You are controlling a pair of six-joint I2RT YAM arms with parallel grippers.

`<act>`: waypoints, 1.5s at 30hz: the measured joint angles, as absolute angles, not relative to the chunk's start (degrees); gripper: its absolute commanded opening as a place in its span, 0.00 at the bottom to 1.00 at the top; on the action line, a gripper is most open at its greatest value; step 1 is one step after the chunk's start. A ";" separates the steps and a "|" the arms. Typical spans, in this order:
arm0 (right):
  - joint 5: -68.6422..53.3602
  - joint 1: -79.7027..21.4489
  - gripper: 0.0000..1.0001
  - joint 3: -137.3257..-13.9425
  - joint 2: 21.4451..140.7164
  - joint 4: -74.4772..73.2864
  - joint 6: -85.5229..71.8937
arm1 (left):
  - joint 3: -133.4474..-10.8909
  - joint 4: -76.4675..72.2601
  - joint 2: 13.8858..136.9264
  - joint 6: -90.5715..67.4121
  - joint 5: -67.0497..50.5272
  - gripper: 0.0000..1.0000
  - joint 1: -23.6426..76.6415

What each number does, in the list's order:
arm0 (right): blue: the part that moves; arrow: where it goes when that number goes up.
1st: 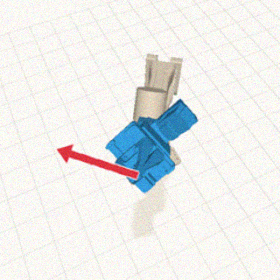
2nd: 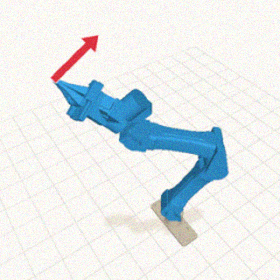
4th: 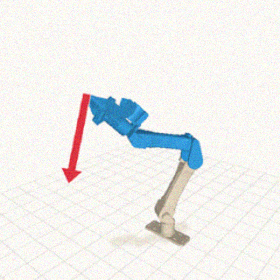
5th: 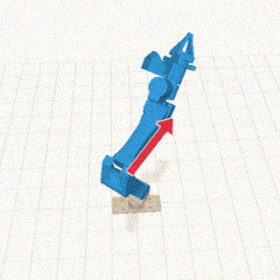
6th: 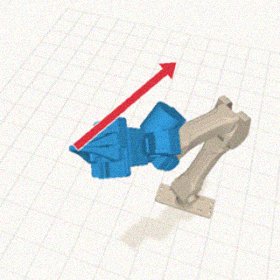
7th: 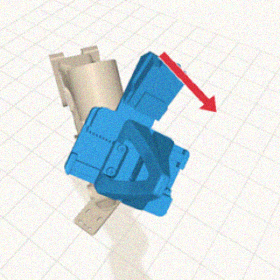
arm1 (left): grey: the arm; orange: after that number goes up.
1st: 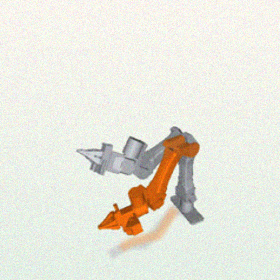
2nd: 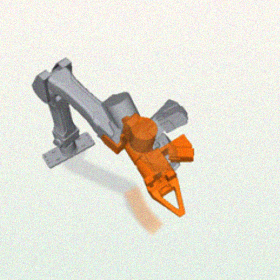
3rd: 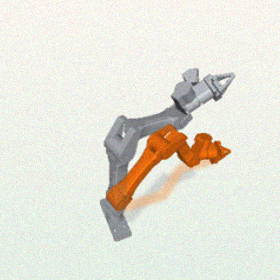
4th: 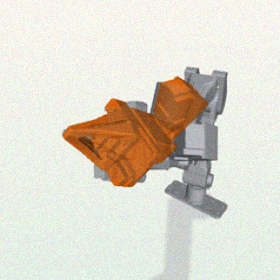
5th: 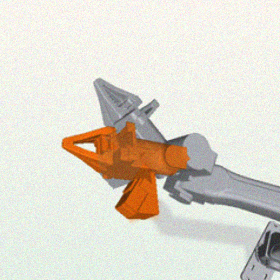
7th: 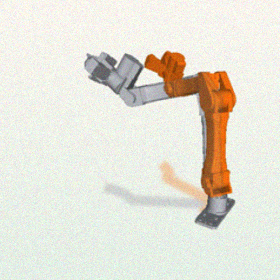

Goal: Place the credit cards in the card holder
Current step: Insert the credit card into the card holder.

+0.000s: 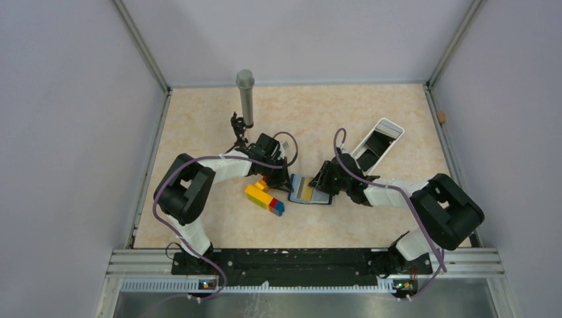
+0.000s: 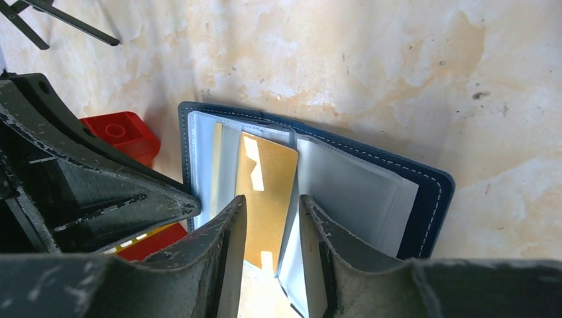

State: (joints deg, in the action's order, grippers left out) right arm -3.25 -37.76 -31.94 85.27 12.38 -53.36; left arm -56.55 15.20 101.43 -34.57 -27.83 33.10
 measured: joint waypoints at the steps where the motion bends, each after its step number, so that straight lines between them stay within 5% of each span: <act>1: -3.09 -37.76 0.32 -31.94 85.30 12.08 -53.17 | -56.55 15.20 101.43 -34.59 -27.86 0.04 33.10; 8: -3.31 -38.85 0.20 -33.89 88.68 12.19 -53.08 | -56.58 15.25 101.51 -34.57 -28.10 0.04 33.08; 21: 0.67 -41.74 0.19 -38.24 90.94 8.75 -53.10 | -56.75 16.97 101.51 -34.37 -28.01 0.08 32.71; 32: 2.31 -42.65 0.12 -38.65 90.78 8.01 -54.57 | -56.82 16.93 101.32 -34.41 -28.67 0.22 32.71; 45: 2.09 -42.70 0.07 -35.94 90.63 12.99 -58.30 | -56.77 16.80 101.12 -34.48 -29.10 0.23 32.64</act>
